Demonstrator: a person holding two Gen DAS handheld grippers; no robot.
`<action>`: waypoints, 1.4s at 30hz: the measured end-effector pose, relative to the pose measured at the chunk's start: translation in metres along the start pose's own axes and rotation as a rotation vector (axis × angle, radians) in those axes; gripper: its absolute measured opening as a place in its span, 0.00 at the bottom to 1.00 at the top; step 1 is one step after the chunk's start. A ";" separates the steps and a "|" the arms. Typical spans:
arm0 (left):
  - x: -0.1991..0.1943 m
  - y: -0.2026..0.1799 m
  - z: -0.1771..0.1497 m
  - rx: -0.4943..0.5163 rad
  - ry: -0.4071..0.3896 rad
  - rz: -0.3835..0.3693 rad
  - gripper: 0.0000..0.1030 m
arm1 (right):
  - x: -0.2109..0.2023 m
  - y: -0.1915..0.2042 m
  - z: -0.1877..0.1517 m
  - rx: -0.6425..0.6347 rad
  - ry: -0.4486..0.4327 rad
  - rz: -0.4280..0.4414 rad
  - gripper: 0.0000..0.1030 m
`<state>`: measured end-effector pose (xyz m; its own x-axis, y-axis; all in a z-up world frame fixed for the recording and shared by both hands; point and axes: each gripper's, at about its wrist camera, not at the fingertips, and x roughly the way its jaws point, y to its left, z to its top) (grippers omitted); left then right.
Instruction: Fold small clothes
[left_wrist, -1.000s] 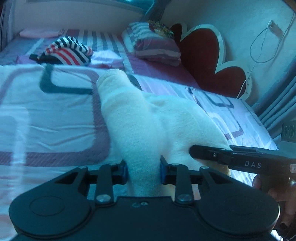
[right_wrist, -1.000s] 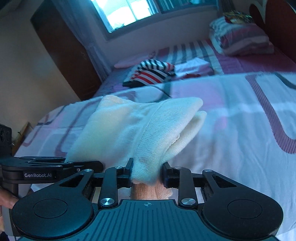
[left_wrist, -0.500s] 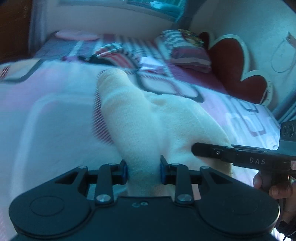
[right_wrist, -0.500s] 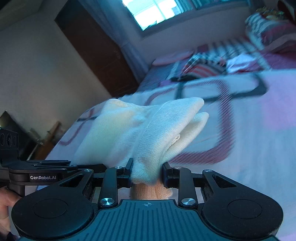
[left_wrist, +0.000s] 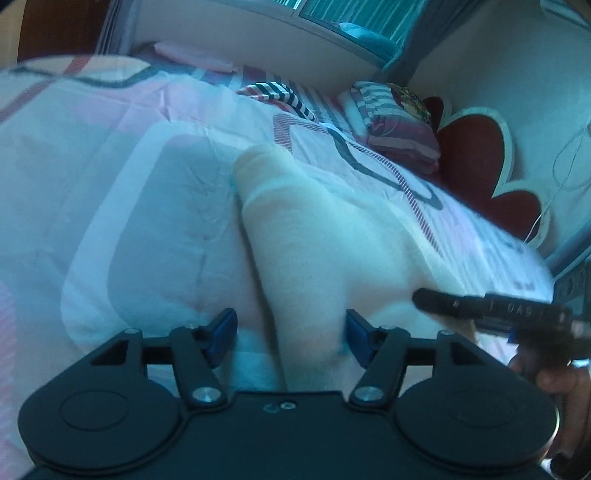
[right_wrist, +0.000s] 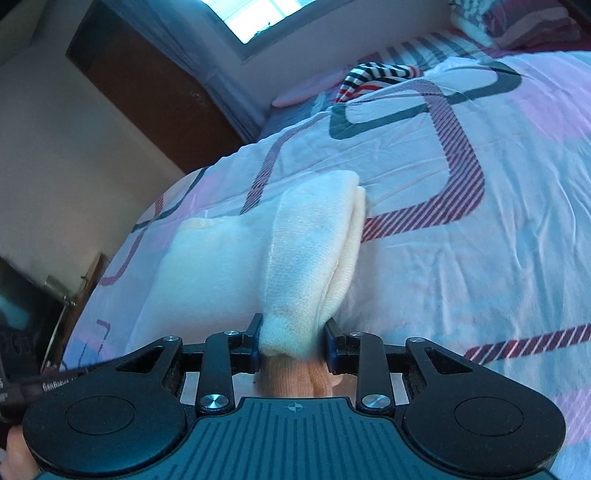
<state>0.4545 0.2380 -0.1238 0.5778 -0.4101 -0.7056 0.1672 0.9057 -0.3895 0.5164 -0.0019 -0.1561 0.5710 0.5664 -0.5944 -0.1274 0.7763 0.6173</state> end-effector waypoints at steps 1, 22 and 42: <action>-0.002 0.000 0.001 -0.003 0.002 0.005 0.63 | -0.002 -0.001 -0.002 0.001 -0.004 -0.004 0.32; 0.011 0.001 0.035 -0.015 -0.024 0.169 0.69 | 0.011 0.020 0.025 -0.326 -0.005 -0.247 0.16; -0.066 -0.078 -0.065 0.127 -0.095 0.286 0.18 | -0.081 0.053 -0.058 -0.398 0.015 -0.234 0.16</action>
<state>0.3515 0.1875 -0.0856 0.6868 -0.1304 -0.7150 0.0818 0.9914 -0.1023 0.4161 0.0094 -0.1056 0.6098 0.3645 -0.7037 -0.2998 0.9281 0.2209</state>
